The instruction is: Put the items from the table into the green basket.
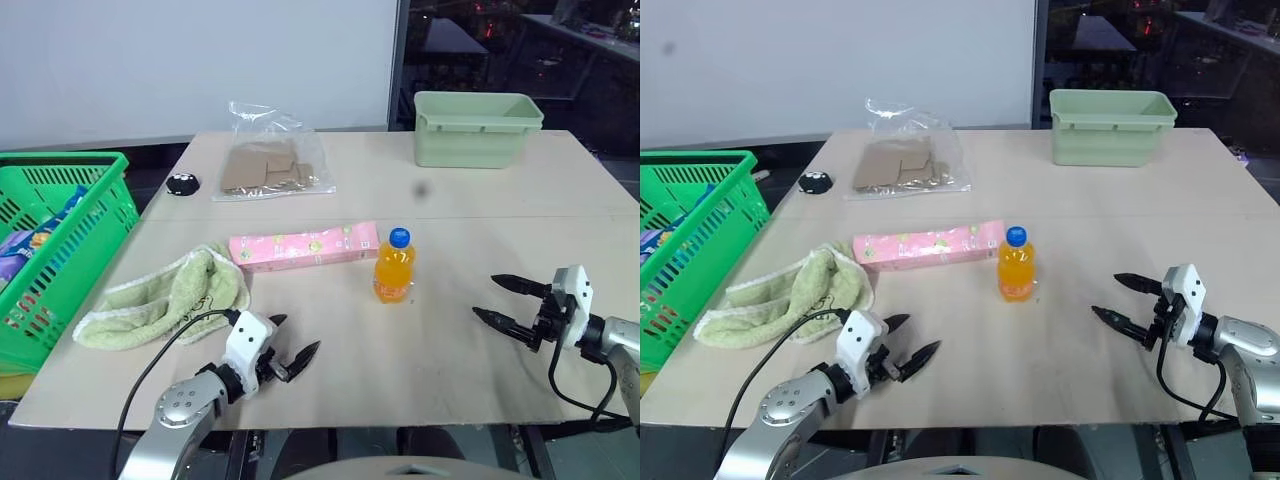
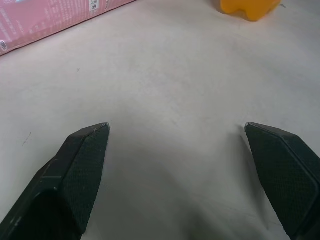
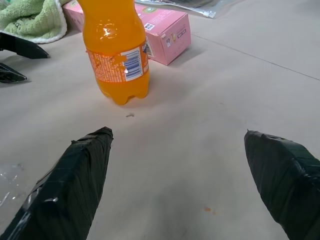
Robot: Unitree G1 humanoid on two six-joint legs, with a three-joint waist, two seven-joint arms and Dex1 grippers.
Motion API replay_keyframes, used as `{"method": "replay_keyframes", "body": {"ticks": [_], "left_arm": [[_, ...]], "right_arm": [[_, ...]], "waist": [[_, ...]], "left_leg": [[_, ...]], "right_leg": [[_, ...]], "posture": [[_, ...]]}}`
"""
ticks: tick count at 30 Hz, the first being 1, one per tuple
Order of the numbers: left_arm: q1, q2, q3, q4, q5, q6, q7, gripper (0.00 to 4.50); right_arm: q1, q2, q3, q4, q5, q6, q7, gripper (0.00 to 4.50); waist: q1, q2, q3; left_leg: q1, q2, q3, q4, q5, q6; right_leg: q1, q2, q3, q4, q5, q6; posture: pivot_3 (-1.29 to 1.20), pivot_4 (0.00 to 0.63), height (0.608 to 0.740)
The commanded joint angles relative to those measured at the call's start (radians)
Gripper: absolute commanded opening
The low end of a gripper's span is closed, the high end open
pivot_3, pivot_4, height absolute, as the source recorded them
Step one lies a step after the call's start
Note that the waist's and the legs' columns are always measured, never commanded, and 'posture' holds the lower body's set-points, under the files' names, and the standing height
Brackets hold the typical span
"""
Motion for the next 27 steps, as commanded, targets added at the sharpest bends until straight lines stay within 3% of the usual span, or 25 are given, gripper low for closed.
{"method": "replay_keyframes", "body": {"ticks": [1,27], "left_arm": [[-0.012,-0.003,0.005,-0.032,0.006,-0.025,0.006,4.46],[-0.028,-0.018,0.068,-0.060,-0.072,0.005,0.023,4.46]], "right_arm": [[-0.013,-0.011,-0.004,0.003,0.001,-0.007,0.012,4.50],[0.019,-0.038,0.031,-0.058,-0.006,0.061,0.016,4.50]], "waist": [[0.000,0.000,0.000],[0.001,0.000,0.001]], "left_leg": [[0.000,0.000,0.000,0.000,0.000,0.000],[0.000,0.000,0.000,0.000,0.000,0.000]], "right_leg": [[0.000,0.000,0.000,0.000,0.000,0.000],[0.000,0.000,0.000,0.000,0.000,0.000]], "posture": [[-0.02,0.000,0.740],[-0.01,0.013,0.740]]}}
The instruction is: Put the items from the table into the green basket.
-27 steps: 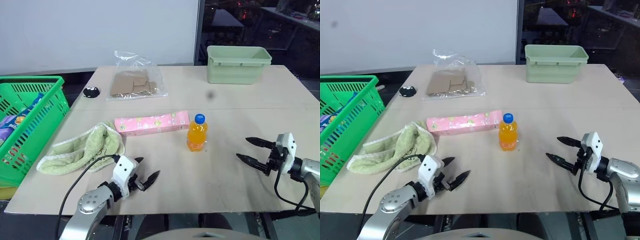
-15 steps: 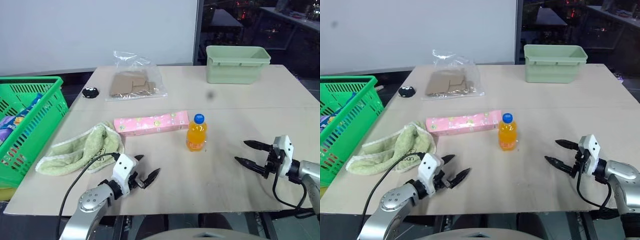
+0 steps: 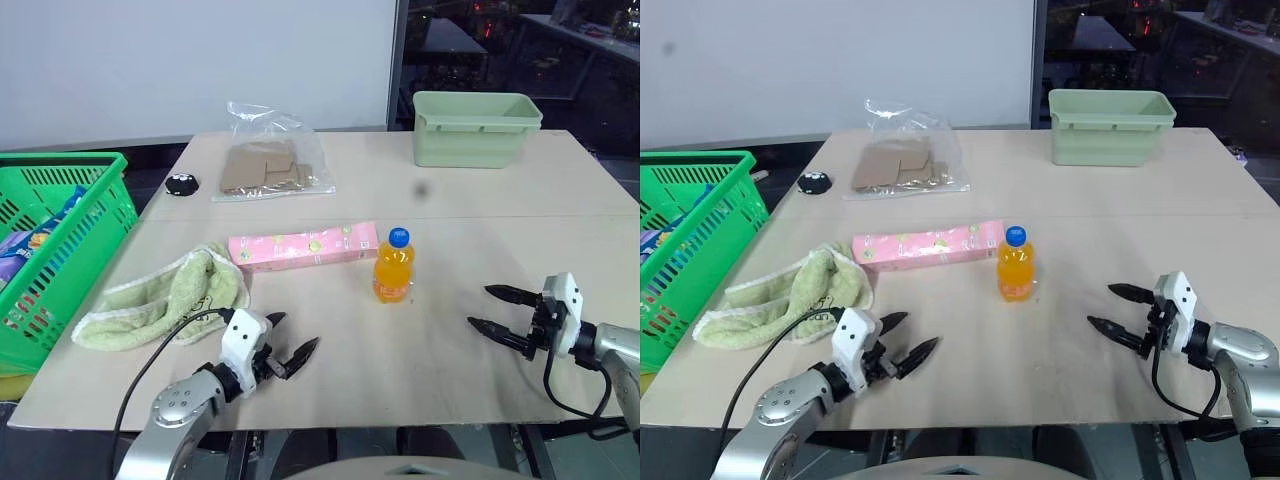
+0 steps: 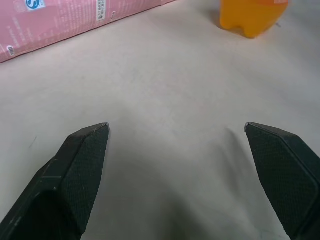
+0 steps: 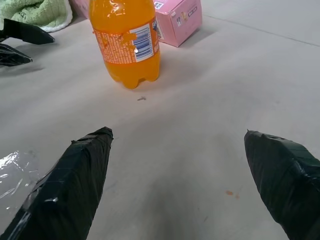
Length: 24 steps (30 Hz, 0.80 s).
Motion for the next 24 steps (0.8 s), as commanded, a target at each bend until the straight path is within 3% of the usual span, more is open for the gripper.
{"method": "replay_keyframes", "body": {"ticks": [1,6,13,24], "left_arm": [[-0.045,-0.014,0.047,-0.038,0.022,-0.029,0.059,4.46],[-0.186,-0.081,0.217,-0.002,0.004,-0.008,0.239,4.46],[-0.144,-0.129,0.406,-0.106,-0.023,0.094,0.404,4.46],[-0.155,-0.131,0.432,-0.014,-0.011,0.336,0.509,4.46]], "right_arm": [[0.003,-0.043,-0.002,-0.076,0.006,0.016,0.022,4.50],[0.001,-0.061,-0.024,-0.287,0.175,0.155,0.044,4.50],[-0.054,-0.070,-0.059,-0.450,0.334,0.234,0.032,4.50],[-0.078,-0.097,-0.038,-0.505,0.392,0.311,0.049,4.50]], "waist": [[0.001,0.001,0.001],[0.006,-0.001,0.002],[0.000,-0.007,0.006],[0.024,-0.013,0.010]], "left_leg": [[0.000,0.000,0.000,0.000,0.000,0.000],[0.000,0.000,-0.002,0.000,0.001,0.001],[-0.001,0.000,-0.002,0.000,0.001,0.003],[0.000,0.000,-0.003,0.002,-0.001,0.000]], "right_leg": [[0.000,0.000,0.000,0.000,0.000,0.000],[0.000,0.001,-0.001,0.002,0.000,0.000],[0.000,0.002,0.001,0.002,0.000,0.000],[0.000,0.001,0.000,0.002,0.000,0.000]], "posture": [[-0.01,0.013,0.740],[-0.01,0.016,0.740],[0.00,0.022,0.740],[0.01,0.025,0.740]]}}
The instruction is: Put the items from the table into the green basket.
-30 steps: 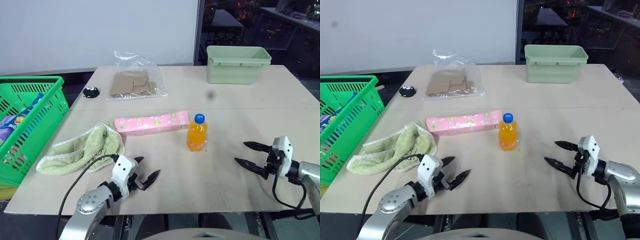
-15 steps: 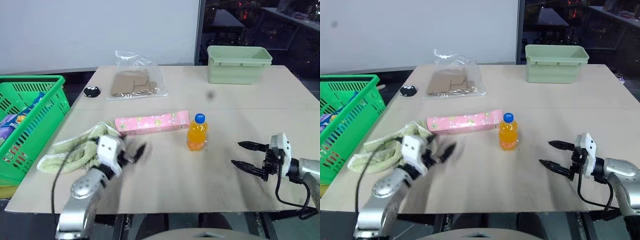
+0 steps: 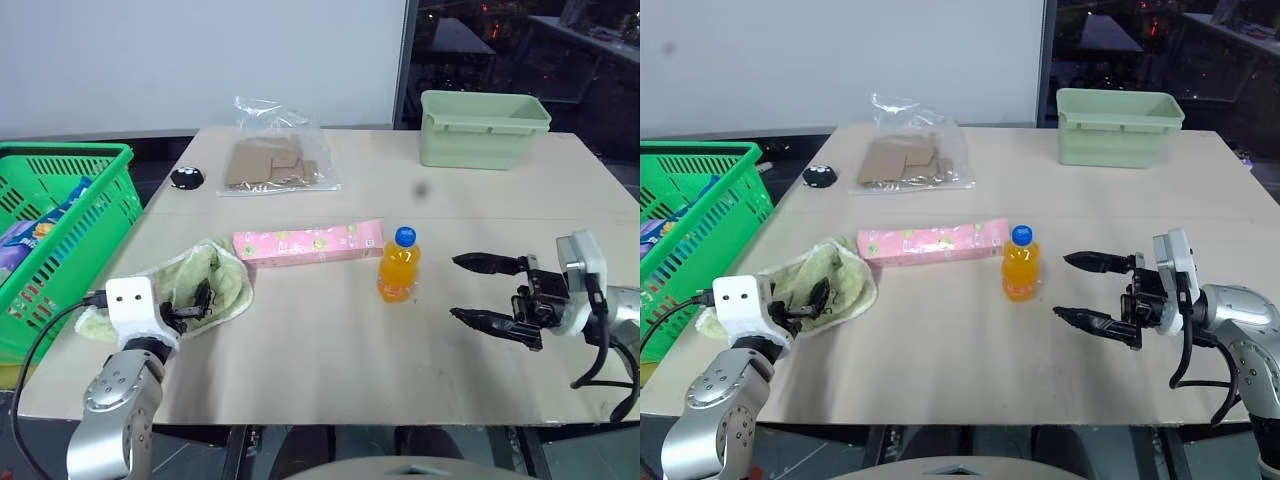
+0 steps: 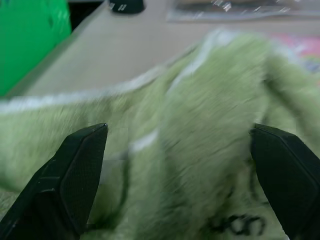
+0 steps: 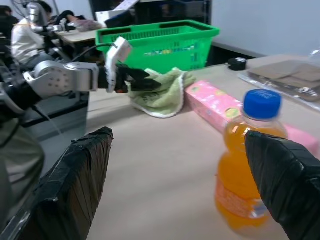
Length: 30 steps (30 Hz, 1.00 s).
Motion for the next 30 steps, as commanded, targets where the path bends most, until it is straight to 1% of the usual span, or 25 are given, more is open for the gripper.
{"method": "replay_keyframes", "body": {"ticks": [1,5,6,10,12,14,15,16,17,19,21,24,25,27,30], "left_arm": [[-0.015,0.007,0.004,0.029,-0.003,0.079,0.015,4.46],[-0.027,0.025,-0.002,0.061,-0.015,0.125,-0.013,4.46],[-0.029,0.029,-0.004,0.066,-0.017,0.133,-0.020,4.23],[-0.036,0.029,-0.006,0.074,-0.043,0.161,-0.051,2.92],[-0.043,0.024,-0.004,0.071,-0.053,0.169,-0.056,1.90],[-0.052,0.016,0.005,0.072,-0.061,0.180,-0.050,1.06],[-0.062,0.004,0.020,0.074,-0.074,0.188,-0.041,0.71],[-0.069,-0.004,0.031,0.075,-0.084,0.195,-0.035,0.13],[-0.078,-0.009,0.040,0.074,-0.076,0.178,-0.024,0.06],[-0.117,-0.017,0.072,0.063,-0.048,0.103,0.018,0.06],[-0.165,-0.024,0.111,0.052,-0.030,0.026,0.065,0.06],[-0.263,0.021,0.128,0.027,0.048,-0.106,0.120,0.06],[-0.303,0.039,0.125,0.024,0.063,-0.121,0.130,0.06],[-0.405,0.080,0.099,0.040,0.075,-0.124,0.136,0.06],[-0.593,0.131,0.007,0.134,0.081,-0.107,0.094,0.06]], "right_arm": [[0.006,-0.016,-0.017,-0.058,0.035,0.018,0.003,4.50],[0.020,-0.023,-0.029,-0.083,0.047,0.029,-0.004,4.50],[0.022,-0.022,-0.032,-0.087,0.050,0.029,-0.008,4.50],[0.034,-0.024,-0.042,-0.089,0.047,0.023,-0.015,4.50],[0.037,-0.024,-0.043,-0.088,0.045,0.021,-0.016,4.50],[0.036,-0.022,-0.041,-0.084,0.043,0.019,-0.019,4.50],[0.035,-0.022,-0.040,-0.081,0.041,0.017,-0.019,4.50],[0.034,-0.022,-0.039,-0.078,0.039,0.016,-0.019,4.50],[0.034,-0.022,-0.039,-0.077,0.039,0.015,-0.019,4.50],[0.033,-0.023,-0.040,-0.072,0.038,0.013,-0.019,4.50],[0.031,-0.025,-0.040,-0.068,0.036,0.012,-0.017,4.50],[0.021,-0.023,-0.039,-0.060,0.038,0.012,-0.018,4.50],[0.015,-0.023,-0.038,-0.058,0.040,0.014,-0.020,4.50],[-0.004,-0.018,-0.038,-0.052,0.046,0.015,-0.026,4.50],[-0.050,0.007,-0.041,-0.032,0.046,0.005,-0.060,4.50]], "waist": [[0.001,0.000,0.000],[0.000,-0.001,0.001],[0.000,0.000,0.001],[-0.001,0.000,0.001],[-0.001,0.001,0.001],[0.000,0.001,0.001],[0.001,0.001,0.001],[0.001,0.001,0.001],[0.001,0.001,0.001],[0.002,0.001,0.001],[0.003,-0.003,0.004],[0.003,-0.008,0.006],[0.003,-0.008,0.006],[0.003,-0.007,0.006],[0.008,-0.009,0.006]], "left_leg": [[0.000,0.000,0.000,0.000,0.000,0.000],[0.000,0.000,0.000,-0.001,0.000,0.000],[0.000,0.000,0.000,-0.001,0.000,0.000],[0.000,0.000,0.000,-0.001,0.000,-0.001],[0.000,0.000,0.001,-0.001,-0.001,-0.001],[0.000,0.000,0.001,-0.001,-0.001,-0.001],[0.000,0.000,0.001,-0.001,-0.001,-0.001],[0.000,0.000,0.001,-0.001,-0.001,-0.001],[0.000,0.000,0.001,-0.001,-0.001,-0.001],[0.000,0.000,0.001,-0.001,-0.001,-0.001],[0.000,0.000,0.000,-0.001,-0.001,-0.001],[-0.001,0.000,-0.001,-0.001,-0.001,-0.001],[-0.001,0.000,-0.001,-0.001,0.000,-0.001],[-0.002,0.000,0.000,0.000,0.000,0.000],[-0.003,-0.001,0.000,0.000,0.001,0.001]], "right_leg": [[0.000,0.000,0.000,0.000,0.000,0.000],[-0.001,0.000,0.000,0.000,0.000,0.000],[-0.001,0.000,0.000,0.000,0.000,0.000],[-0.001,0.000,0.000,0.000,0.000,0.000],[-0.001,-0.001,0.000,0.000,0.000,0.000],[-0.001,-0.002,0.000,0.000,0.000,0.000],[-0.001,-0.002,0.000,0.000,0.000,0.000],[-0.001,-0.002,0.000,0.000,0.000,0.000],[-0.001,-0.002,0.000,0.000,0.000,0.000],[-0.001,-0.002,0.000,0.000,0.000,0.000],[-0.001,-0.001,-0.001,0.000,0.000,0.000],[-0.001,-0.001,-0.002,0.000,0.001,-0.002],[0.000,-0.001,-0.002,0.000,0.003,-0.004],[0.000,-0.001,-0.002,0.000,0.003,-0.005],[0.000,-0.001,-0.002,-0.001,0.003,-0.004]], "posture": [[0.01,0.025,0.740],[-0.01,0.027,0.740],[-0.01,0.027,0.740],[-0.02,0.029,0.740],[-0.02,0.030,0.740],[-0.02,0.030,0.740],[-0.02,0.030,0.740],[-0.02,0.030,0.740],[-0.02,0.029,0.740],[-0.02,0.029,0.740],[-0.01,0.030,0.740],[-0.01,0.027,0.740],[-0.01,0.027,0.740],[0.00,0.025,0.740],[0.00,0.019,0.740]]}}
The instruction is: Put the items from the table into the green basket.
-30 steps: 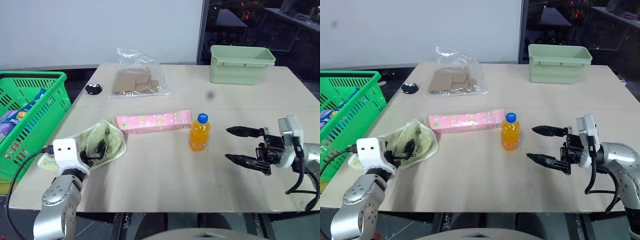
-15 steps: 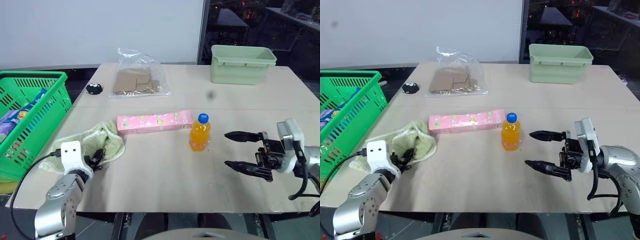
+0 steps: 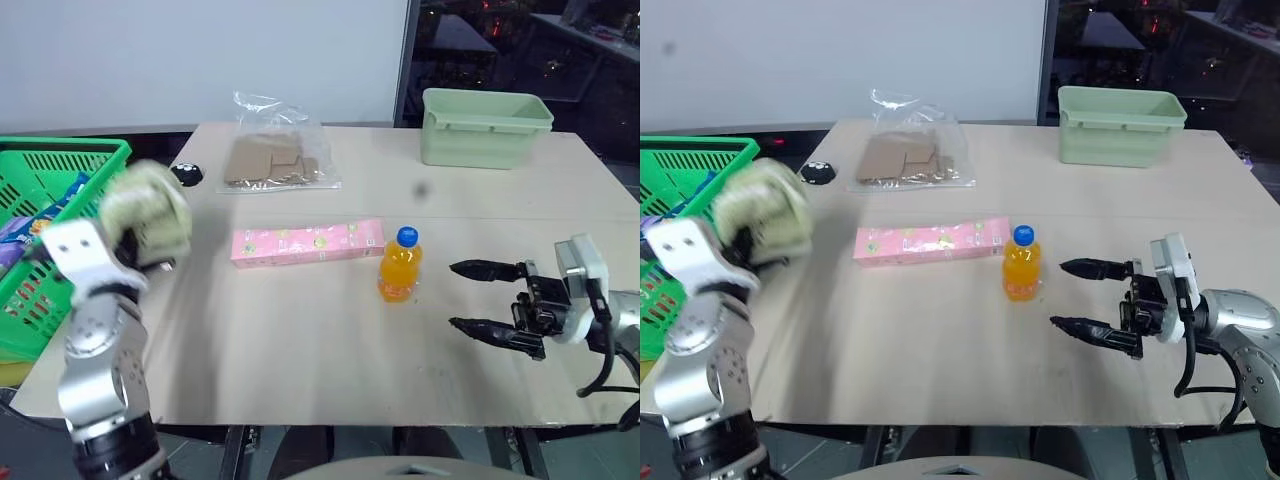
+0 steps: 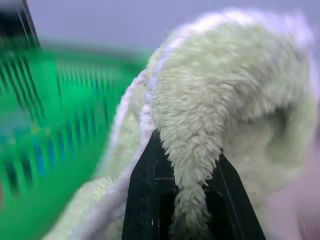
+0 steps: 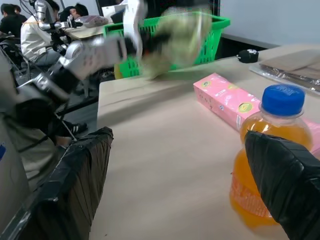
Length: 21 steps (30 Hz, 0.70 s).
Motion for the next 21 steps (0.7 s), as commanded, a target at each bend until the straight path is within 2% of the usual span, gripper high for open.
{"method": "replay_keyframes", "body": {"ticks": [1,5,10,17,21], "left_arm": [[-0.191,0.050,-0.117,0.091,0.022,-0.004,-0.046,0.06],[-0.429,0.045,-0.267,0.321,0.048,-0.025,-0.143,0.06],[-0.648,-0.005,-0.394,0.633,0.071,-0.112,-0.288,0.06],[-0.832,-0.120,-0.460,1.054,0.098,-0.389,-0.484,0.06],[-0.970,-0.194,-0.496,1.313,0.148,-0.542,-0.542,0.06]], "right_arm": [[-0.068,0.029,-0.031,0.016,0.012,-0.021,-0.050,4.50],[-0.152,0.078,-0.055,0.077,-0.038,-0.063,-0.146,4.50],[-0.161,0.084,-0.080,0.122,-0.114,-0.114,-0.208,4.50],[-0.111,0.095,-0.130,0.090,-0.193,-0.136,-0.349,4.50],[-0.011,0.105,-0.180,0.020,-0.215,-0.103,-0.453,4.50]], "waist": [[0.004,-0.001,0.000],[-0.002,0.000,0.000],[-0.010,0.000,0.000],[-0.035,0.000,0.000],[-0.048,0.000,0.000]], "left_leg": [[0.000,0.000,-0.001,0.001,0.000,0.001],[0.001,0.000,-0.001,0.001,0.001,0.002],[-0.001,-0.001,-0.002,0.001,0.001,0.002],[-0.002,0.000,-0.002,-0.004,0.001,0.002],[-0.003,-0.001,-0.002,-0.004,0.001,0.002]], "right_leg": [[0.000,0.000,-0.001,0.000,0.000,0.000],[0.002,0.001,-0.001,0.000,0.000,0.001],[0.001,0.002,-0.001,0.000,0.002,0.004],[-0.001,0.003,-0.001,0.000,0.002,0.005],[-0.002,0.003,0.000,-0.002,0.002,0.005]], "posture": [[-0.01,0.017,0.740],[-0.02,0.008,0.740],[-0.06,0.000,0.740],[-0.16,0.000,0.740],[-0.22,0.000,0.740]]}}
